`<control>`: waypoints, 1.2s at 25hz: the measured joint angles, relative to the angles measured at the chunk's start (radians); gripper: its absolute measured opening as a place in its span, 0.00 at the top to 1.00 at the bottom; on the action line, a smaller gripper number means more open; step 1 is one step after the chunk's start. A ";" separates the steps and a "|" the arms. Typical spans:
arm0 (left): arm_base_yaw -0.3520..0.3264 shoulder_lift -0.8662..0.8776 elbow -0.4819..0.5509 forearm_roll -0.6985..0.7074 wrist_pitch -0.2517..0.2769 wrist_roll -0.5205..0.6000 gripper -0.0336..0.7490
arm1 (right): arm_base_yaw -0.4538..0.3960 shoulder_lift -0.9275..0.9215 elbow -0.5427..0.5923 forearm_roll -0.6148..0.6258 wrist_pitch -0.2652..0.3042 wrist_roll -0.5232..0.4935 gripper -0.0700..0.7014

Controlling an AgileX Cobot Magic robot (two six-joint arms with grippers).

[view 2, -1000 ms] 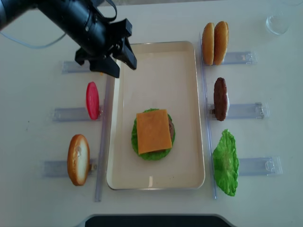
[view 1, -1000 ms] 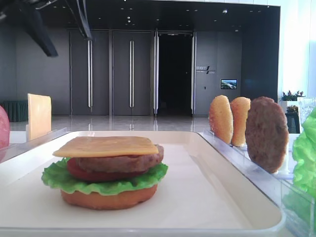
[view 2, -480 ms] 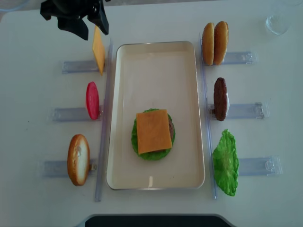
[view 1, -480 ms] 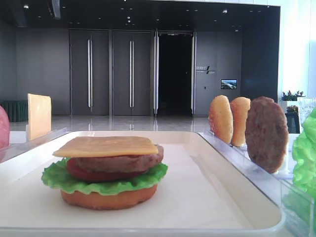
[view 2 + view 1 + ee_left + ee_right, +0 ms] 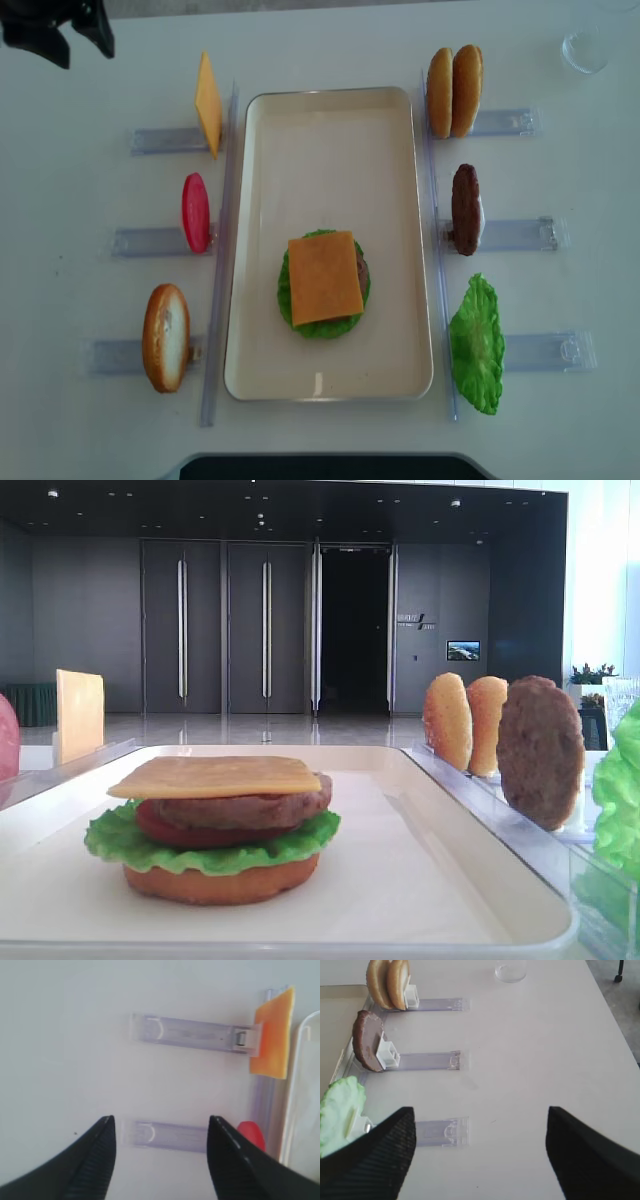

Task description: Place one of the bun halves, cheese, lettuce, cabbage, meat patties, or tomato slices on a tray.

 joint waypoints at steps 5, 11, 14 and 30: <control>0.037 0.000 0.000 0.074 0.001 0.079 0.39 | 0.000 0.000 0.000 0.000 0.000 0.000 0.24; 0.039 0.000 0.000 0.084 0.001 0.112 0.39 | 0.000 0.000 0.000 0.000 0.000 0.000 0.24; 0.039 0.000 0.000 0.070 0.001 0.130 0.39 | 0.000 0.000 0.000 0.000 0.000 0.000 0.24; 0.039 -0.419 0.030 -0.022 0.012 0.194 0.39 | 0.000 0.000 0.000 0.000 0.000 0.000 0.24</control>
